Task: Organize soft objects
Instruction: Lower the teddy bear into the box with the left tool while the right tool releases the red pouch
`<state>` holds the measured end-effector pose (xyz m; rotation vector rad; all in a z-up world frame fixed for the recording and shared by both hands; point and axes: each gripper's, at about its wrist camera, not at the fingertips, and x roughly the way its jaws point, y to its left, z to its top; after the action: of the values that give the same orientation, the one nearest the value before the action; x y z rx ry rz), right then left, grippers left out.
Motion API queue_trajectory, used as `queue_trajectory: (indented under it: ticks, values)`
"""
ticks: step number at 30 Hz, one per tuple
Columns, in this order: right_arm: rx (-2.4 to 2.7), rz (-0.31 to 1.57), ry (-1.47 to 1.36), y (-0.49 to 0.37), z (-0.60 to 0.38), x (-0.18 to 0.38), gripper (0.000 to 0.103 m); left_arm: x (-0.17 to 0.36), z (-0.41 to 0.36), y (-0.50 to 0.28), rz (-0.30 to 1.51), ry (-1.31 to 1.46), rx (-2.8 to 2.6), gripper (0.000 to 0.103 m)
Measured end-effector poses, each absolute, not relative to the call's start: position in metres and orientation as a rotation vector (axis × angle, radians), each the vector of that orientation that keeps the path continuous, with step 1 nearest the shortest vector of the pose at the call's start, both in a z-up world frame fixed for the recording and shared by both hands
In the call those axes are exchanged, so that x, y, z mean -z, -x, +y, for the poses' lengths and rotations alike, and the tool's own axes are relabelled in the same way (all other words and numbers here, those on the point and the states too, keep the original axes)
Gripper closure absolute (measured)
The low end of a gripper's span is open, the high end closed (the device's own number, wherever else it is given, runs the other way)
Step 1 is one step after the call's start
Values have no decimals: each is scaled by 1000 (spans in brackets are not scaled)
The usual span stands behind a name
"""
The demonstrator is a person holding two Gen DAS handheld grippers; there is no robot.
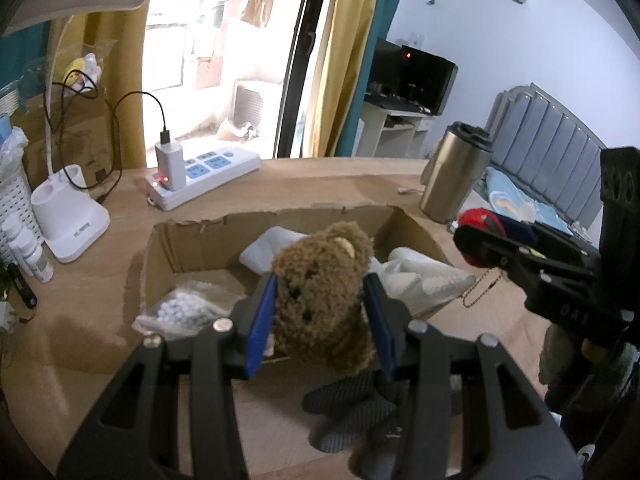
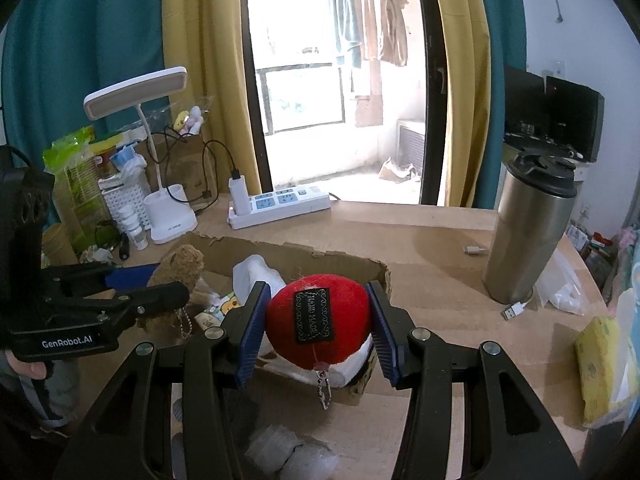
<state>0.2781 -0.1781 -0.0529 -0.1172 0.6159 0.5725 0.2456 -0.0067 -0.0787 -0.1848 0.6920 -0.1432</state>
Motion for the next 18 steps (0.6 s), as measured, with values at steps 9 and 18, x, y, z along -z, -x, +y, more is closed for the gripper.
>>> queue_trajectory:
  ticks: [9, 18]
  values:
    - [-579, 620, 102, -289, -181, 57, 52, 82, -17, -263, 699, 178, 163, 58]
    - [-589, 627, 86, -298, -182, 62, 52, 91, -27, -282, 725, 174, 178, 58]
